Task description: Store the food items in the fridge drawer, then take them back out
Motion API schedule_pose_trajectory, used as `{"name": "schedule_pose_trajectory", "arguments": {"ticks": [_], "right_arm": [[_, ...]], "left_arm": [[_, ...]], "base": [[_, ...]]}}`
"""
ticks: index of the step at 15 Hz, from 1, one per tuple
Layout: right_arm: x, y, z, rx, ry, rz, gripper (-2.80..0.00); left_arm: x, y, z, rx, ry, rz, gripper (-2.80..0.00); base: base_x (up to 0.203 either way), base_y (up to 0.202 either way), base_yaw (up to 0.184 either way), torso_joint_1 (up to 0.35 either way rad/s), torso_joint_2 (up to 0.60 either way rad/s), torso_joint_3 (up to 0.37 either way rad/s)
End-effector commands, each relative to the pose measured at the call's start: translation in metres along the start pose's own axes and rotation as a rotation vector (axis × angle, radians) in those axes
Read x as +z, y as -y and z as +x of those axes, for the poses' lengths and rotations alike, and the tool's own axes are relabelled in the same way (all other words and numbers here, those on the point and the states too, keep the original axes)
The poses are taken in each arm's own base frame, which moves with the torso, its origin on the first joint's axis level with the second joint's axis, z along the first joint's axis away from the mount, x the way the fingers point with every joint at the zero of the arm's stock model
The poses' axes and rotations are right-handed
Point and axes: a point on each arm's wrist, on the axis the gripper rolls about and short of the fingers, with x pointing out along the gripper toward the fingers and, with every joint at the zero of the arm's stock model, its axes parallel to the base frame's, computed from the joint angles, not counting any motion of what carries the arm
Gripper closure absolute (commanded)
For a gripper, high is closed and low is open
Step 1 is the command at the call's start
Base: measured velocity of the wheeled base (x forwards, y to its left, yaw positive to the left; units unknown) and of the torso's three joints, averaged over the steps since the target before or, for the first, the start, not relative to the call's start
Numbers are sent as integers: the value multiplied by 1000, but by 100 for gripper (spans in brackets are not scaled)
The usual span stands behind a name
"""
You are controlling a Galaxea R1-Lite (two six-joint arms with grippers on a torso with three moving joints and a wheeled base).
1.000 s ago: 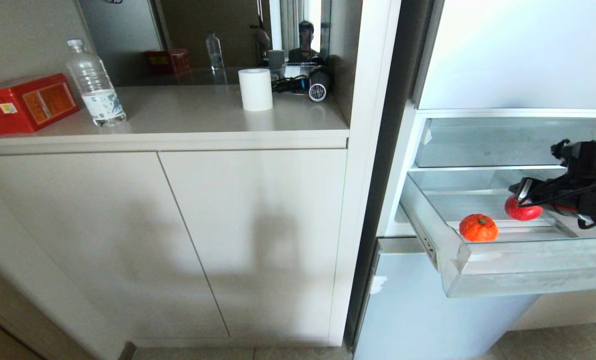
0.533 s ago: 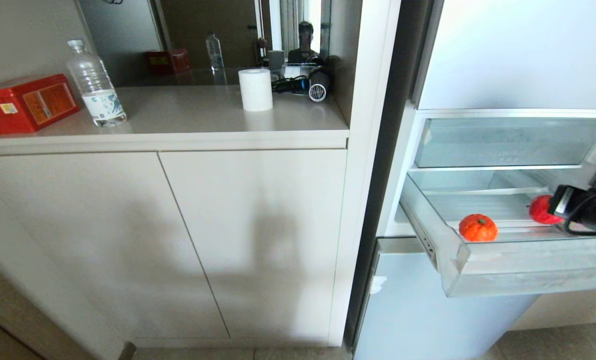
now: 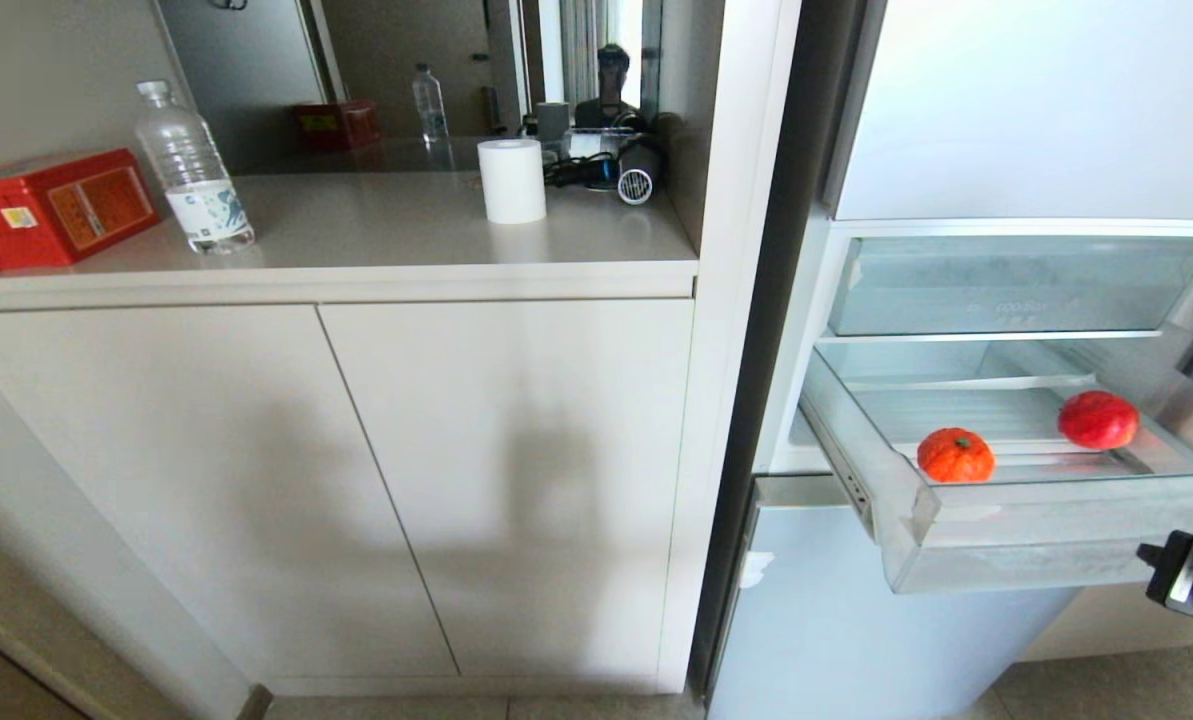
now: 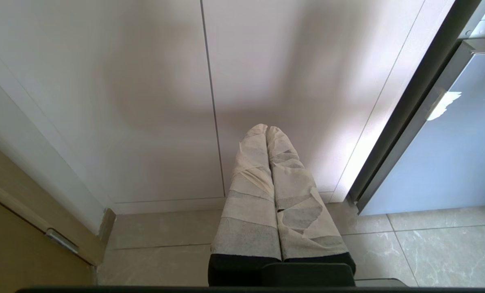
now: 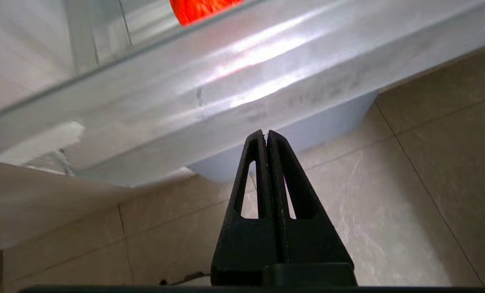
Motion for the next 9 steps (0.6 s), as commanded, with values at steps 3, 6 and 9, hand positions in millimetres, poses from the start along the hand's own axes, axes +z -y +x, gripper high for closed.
{"name": "schedule_pose_trajectory", "arguments": {"ticks": [3,6,9], "right_arm": [[0,0,51,-20,-130,-26,0],[5,-1,95,-25,-179,-41,0],[11,-4,121,-19,-182,-43,0]], "left_arm": [[0,0,0,0,-1,0,0],[0,0,0,0,-1,0,0],[0,0,0,0,-1,0,0]], "base": [[0,0,0,0,0,0],[0,0,0,0,0,0],[0,0,0,0,0,0]]}}
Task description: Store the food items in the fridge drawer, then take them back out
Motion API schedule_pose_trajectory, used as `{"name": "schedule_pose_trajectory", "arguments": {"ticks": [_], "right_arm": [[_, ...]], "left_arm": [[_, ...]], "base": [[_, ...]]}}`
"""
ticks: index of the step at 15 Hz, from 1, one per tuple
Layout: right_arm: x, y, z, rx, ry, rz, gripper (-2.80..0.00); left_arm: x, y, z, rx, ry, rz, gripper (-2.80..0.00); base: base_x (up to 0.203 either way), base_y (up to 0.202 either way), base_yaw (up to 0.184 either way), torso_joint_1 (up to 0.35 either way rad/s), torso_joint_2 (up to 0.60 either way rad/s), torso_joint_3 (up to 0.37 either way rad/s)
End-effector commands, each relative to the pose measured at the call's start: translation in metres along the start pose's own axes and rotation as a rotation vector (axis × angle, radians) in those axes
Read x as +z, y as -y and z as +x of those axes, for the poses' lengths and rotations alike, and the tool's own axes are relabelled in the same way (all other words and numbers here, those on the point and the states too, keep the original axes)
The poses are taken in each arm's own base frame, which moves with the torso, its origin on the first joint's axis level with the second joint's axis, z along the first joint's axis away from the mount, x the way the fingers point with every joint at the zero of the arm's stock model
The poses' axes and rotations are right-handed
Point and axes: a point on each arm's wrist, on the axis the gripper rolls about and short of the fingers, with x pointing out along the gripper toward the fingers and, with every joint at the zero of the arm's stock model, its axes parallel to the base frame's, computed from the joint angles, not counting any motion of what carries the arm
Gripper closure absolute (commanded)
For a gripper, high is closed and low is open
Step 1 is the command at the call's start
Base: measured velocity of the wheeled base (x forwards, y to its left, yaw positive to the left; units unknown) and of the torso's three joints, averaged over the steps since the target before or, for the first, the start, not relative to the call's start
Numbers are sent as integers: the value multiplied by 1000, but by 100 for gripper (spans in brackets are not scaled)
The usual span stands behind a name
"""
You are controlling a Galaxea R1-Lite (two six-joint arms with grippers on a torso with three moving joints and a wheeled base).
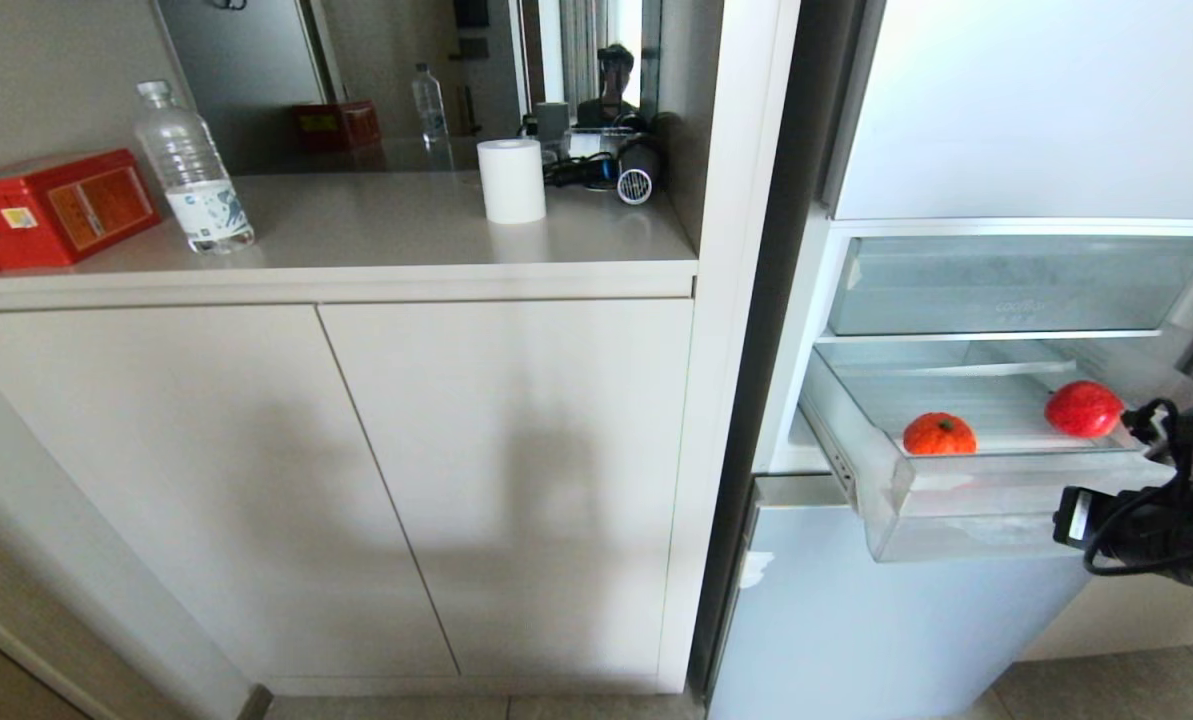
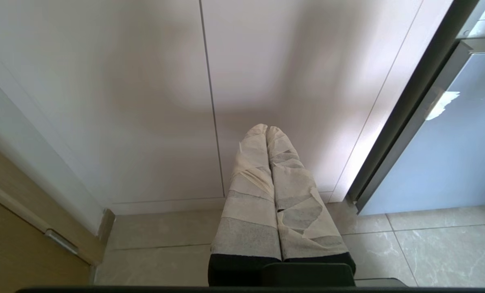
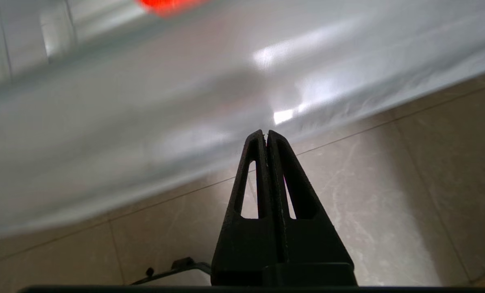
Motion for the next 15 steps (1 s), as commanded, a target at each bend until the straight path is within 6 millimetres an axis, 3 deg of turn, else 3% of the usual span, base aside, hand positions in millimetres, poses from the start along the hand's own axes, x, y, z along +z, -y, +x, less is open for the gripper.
{"name": "schedule_pose_trajectory", "arguments": {"ticks": [1,6,10,12,15], "right_arm": [[-2,-1,26,-2,-43,-1,0],[13,-22,83,44,-31,-29,0],[33,-48,129,109,81,-26,0],[39,-60,143,147,149,0,0],[41,-70,145,180,191,23,0]], "left_arm": [[0,0,0,0,-1,0,0],[0,0,0,0,-1,0,0],[0,0,0,0,-1,0,0],[0,0,0,0,-1,0,0],[0,0,0,0,-1,0,0]], "base": [[0,0,0,0,0,0],[0,0,0,0,0,0],[0,0,0,0,0,0],[0,0,0,0,0,0],[0,0,0,0,0,0]]}}
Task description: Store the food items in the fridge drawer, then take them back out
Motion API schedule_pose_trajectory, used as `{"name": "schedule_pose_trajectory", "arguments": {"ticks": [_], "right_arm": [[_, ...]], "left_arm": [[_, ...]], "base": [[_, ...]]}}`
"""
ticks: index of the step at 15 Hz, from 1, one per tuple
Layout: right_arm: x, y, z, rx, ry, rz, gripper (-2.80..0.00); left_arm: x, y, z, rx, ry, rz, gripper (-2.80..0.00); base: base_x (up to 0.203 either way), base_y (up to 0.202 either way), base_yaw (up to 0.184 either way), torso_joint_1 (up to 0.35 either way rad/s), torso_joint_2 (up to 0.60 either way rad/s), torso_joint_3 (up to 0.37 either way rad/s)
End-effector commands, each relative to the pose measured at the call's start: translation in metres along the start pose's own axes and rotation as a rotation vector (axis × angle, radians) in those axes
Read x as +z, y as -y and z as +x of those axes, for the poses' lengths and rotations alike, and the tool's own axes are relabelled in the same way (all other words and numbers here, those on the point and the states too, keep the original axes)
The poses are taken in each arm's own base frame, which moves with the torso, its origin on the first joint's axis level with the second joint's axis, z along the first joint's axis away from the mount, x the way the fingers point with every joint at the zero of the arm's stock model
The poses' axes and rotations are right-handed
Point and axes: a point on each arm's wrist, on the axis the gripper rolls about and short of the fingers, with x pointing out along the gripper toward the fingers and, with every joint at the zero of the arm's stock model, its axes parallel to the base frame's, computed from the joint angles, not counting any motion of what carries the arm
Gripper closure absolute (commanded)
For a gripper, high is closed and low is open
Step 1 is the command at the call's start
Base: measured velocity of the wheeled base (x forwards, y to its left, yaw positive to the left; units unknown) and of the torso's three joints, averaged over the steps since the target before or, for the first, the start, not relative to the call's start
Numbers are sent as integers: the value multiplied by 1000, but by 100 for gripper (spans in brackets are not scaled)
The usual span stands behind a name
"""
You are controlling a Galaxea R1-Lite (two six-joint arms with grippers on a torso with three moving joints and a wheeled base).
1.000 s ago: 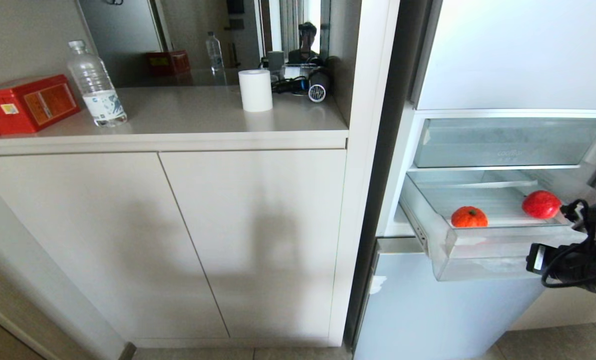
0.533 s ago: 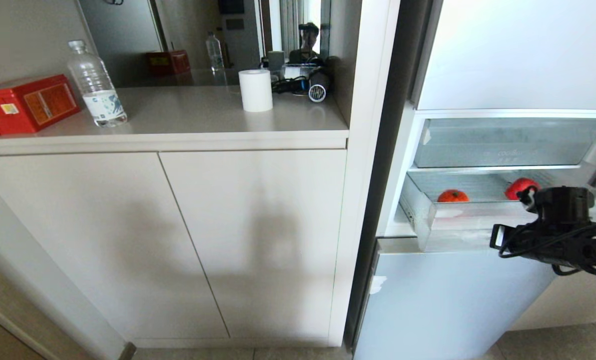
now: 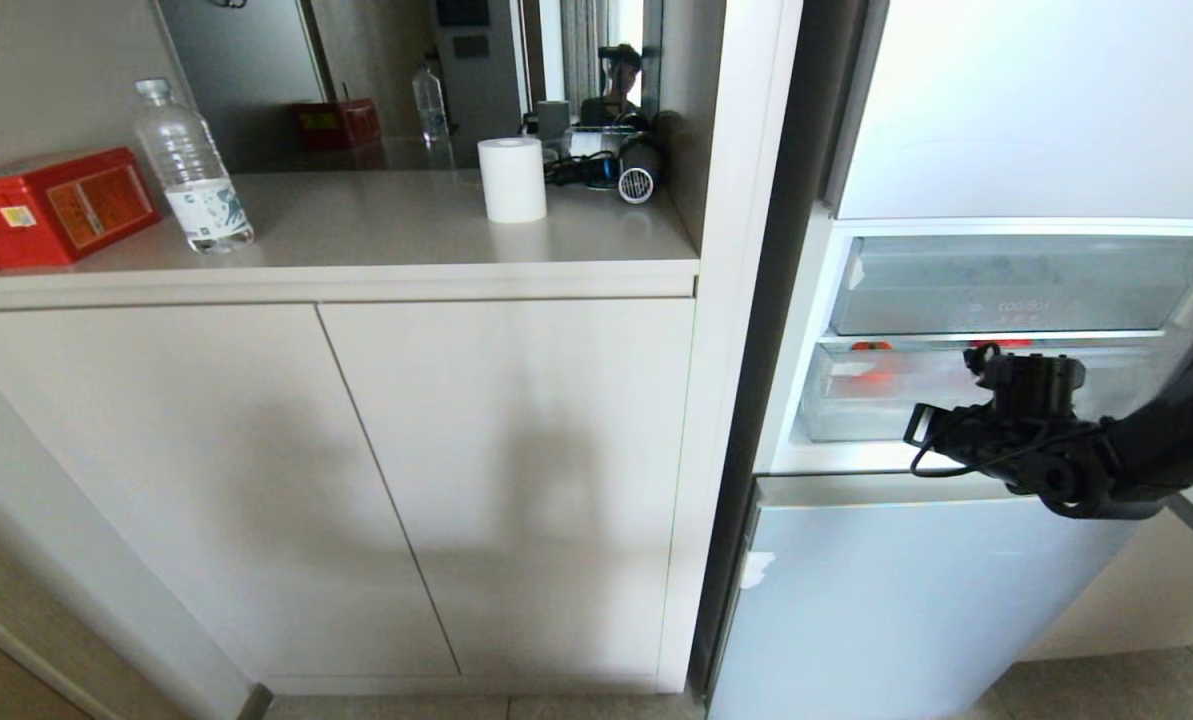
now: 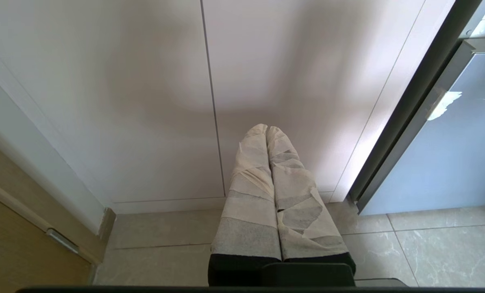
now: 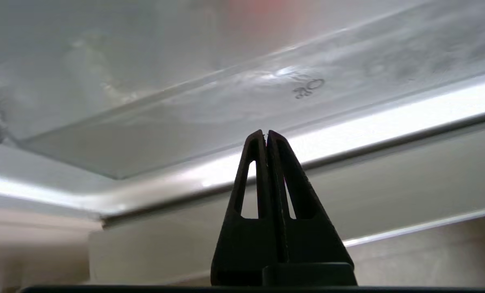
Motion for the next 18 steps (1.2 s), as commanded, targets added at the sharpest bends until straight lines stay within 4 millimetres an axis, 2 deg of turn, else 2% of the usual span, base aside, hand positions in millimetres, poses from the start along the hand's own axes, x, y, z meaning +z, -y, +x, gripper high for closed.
{"name": "schedule_pose_trajectory", "arguments": {"ticks": [1,4,5,6,8,10,13,15,18], "right_arm": [[-5,-3,6,14,12,4,0],[-5,-7,19,26,46,3,0],[-8,-7,16,22,35,2,0],[-9,-6,10,15,25,1,0],[-2,-7,-19,9,19,3,0],[9,-7,-59,6,32,8,0],[11,-5,-143,5,50,4,0],[3,-3,-211,16,94,-6,0],[-21,0,-313,62,264,-52,0]], "left_arm": [[0,0,0,0,-1,0,0],[0,0,0,0,-1,0,0],[0,0,0,0,-1,0,0],[0,0,0,0,-1,0,0],[0,0,0,0,-1,0,0],[0,0,0,0,-1,0,0],[0,0,0,0,-1,0,0],[0,0,0,0,-1,0,0],[0,0,0,0,-1,0,0]], "base": [[0,0,0,0,0,0],[0,0,0,0,0,0],[0,0,0,0,0,0],[0,0,0,0,0,0],[0,0,0,0,0,0],[0,0,0,0,0,0],[0,0,0,0,0,0],[0,0,0,0,0,0],[0,0,0,0,0,0]]}}
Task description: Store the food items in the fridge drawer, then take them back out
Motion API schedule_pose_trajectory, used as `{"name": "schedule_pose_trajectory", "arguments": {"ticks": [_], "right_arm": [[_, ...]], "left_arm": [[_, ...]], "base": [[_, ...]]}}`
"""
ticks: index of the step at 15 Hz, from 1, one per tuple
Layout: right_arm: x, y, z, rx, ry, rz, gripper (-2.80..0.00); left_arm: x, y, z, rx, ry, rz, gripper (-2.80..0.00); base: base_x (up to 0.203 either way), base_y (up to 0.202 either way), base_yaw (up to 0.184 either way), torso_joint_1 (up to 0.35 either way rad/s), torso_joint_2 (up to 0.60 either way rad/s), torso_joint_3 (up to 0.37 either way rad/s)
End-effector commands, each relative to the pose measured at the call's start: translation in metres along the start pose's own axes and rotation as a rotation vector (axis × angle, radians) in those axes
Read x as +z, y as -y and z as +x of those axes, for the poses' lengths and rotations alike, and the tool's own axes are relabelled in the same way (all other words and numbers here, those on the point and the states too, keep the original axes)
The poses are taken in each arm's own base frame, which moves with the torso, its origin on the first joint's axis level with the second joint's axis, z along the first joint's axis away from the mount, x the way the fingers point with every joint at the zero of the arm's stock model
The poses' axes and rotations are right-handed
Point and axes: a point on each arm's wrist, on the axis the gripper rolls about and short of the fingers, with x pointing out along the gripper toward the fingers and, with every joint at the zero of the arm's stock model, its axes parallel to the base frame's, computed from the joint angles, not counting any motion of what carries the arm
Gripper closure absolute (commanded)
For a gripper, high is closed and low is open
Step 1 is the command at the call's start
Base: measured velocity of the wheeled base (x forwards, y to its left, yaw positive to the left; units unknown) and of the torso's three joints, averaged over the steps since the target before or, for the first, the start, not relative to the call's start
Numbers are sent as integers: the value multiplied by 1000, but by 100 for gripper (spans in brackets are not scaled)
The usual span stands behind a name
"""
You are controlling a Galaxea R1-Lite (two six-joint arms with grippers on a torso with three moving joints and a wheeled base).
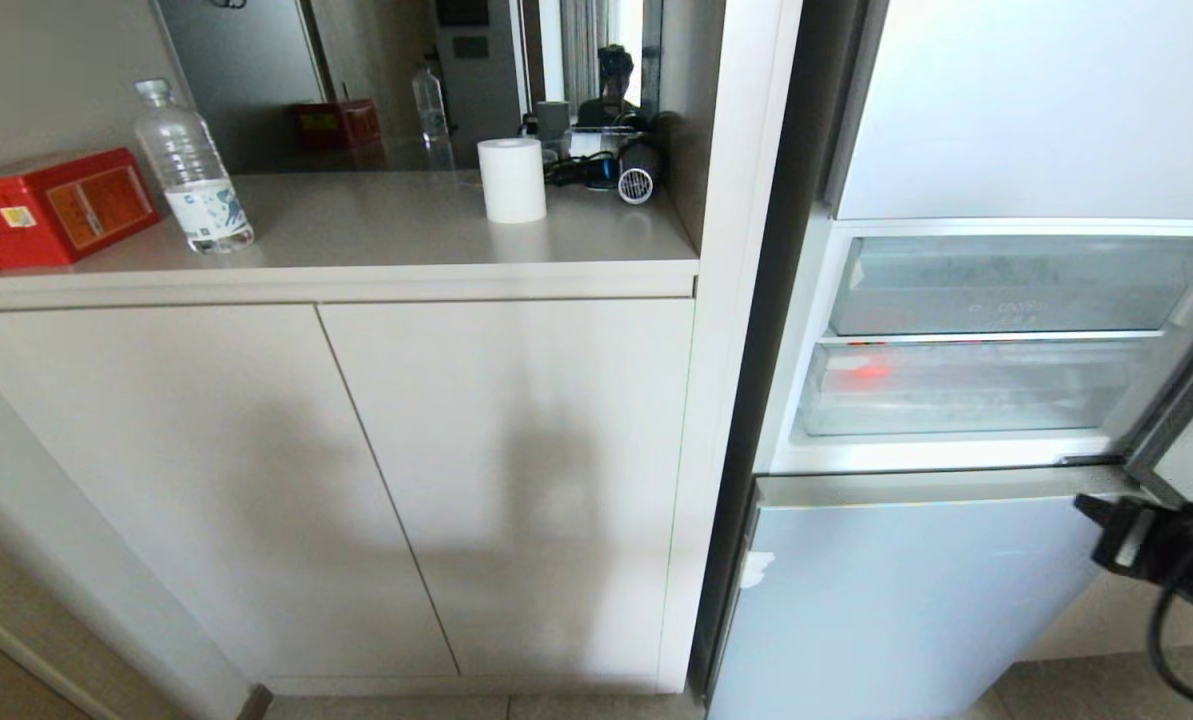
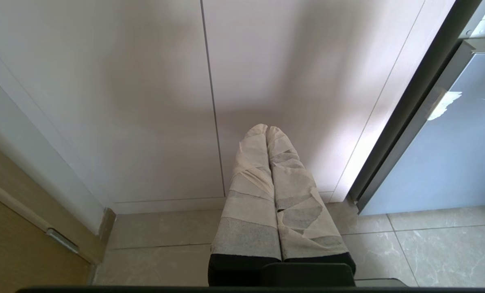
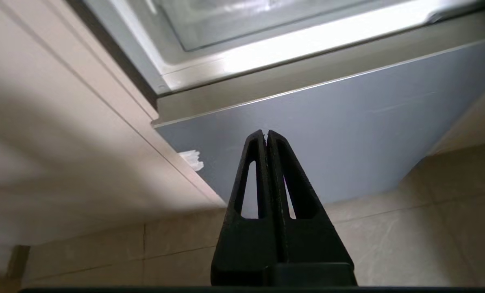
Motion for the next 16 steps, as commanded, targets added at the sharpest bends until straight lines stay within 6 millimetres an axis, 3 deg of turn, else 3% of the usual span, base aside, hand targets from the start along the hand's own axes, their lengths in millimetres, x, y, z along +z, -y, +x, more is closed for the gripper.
{"name": "schedule_pose_trajectory", "arguments": {"ticks": [1,4,7,11,16], "right_arm": [[-2,-2,-78,54,230,-22,0],[-49,6,-141,86,286,-144,0],[-93,18,-174,119,395,-248,0],[-126,27,-170,126,271,-357,0],[-126,27,-170,127,271,-339,0]], "left_arm": [[0,0,0,0,-1,0,0],[0,0,0,0,-1,0,0],[0,0,0,0,-1,0,0],[0,0,0,0,-1,0,0],[0,0,0,0,-1,1,0]], "base": [[0,0,0,0,0,0],[0,0,0,0,0,0],[0,0,0,0,0,0],[0,0,0,0,0,0],[0,0,0,0,0,0]]}}
